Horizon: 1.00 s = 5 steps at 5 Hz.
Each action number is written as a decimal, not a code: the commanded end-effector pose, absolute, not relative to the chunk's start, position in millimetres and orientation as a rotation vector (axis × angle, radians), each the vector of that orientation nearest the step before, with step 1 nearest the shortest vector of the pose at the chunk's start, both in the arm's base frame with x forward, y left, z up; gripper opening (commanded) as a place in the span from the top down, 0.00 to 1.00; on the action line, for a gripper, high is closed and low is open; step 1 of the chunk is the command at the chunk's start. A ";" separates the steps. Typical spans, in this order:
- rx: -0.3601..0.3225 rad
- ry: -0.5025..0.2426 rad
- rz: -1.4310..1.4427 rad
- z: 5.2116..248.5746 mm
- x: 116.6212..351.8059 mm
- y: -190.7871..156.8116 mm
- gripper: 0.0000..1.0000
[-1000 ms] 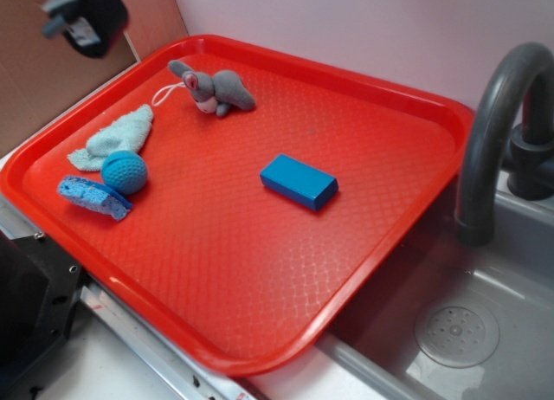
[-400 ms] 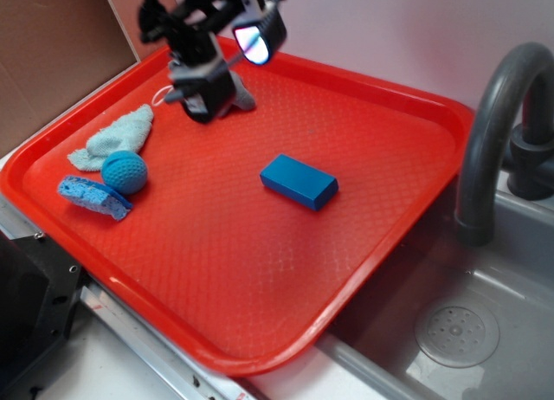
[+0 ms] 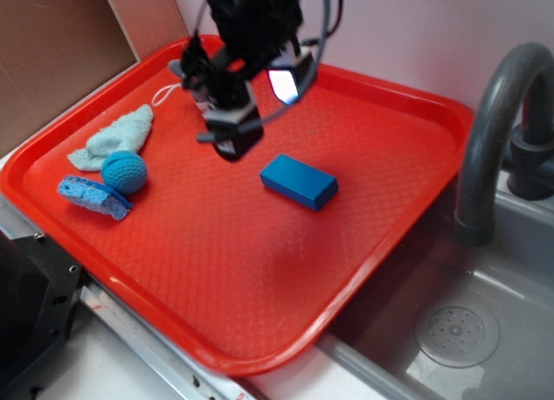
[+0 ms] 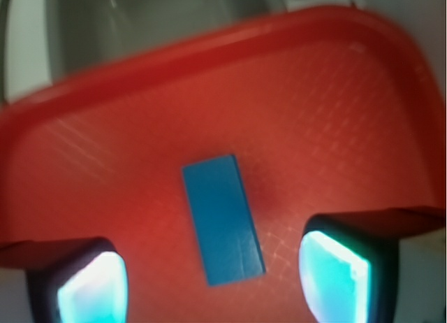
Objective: Grab the blue block.
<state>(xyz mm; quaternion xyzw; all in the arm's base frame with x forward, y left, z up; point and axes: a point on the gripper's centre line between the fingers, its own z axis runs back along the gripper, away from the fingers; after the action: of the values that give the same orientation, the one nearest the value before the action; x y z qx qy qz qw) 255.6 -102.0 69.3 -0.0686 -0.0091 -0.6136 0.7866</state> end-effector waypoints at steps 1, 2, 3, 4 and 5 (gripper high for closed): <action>-0.071 0.013 -1.401 51.0 257.9 -106.8 0.00; -0.051 0.057 -1.412 39.9 253.8 -106.5 0.00; -0.023 0.035 -1.444 36.1 251.6 -94.8 0.00; 0.023 0.064 -1.471 31.6 251.6 -95.1 0.08; 0.009 0.047 -1.483 29.8 251.3 -92.7 1.00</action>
<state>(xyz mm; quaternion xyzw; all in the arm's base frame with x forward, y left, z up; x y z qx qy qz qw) 258.9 -90.6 21.4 -0.0012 0.0374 -0.6679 0.7433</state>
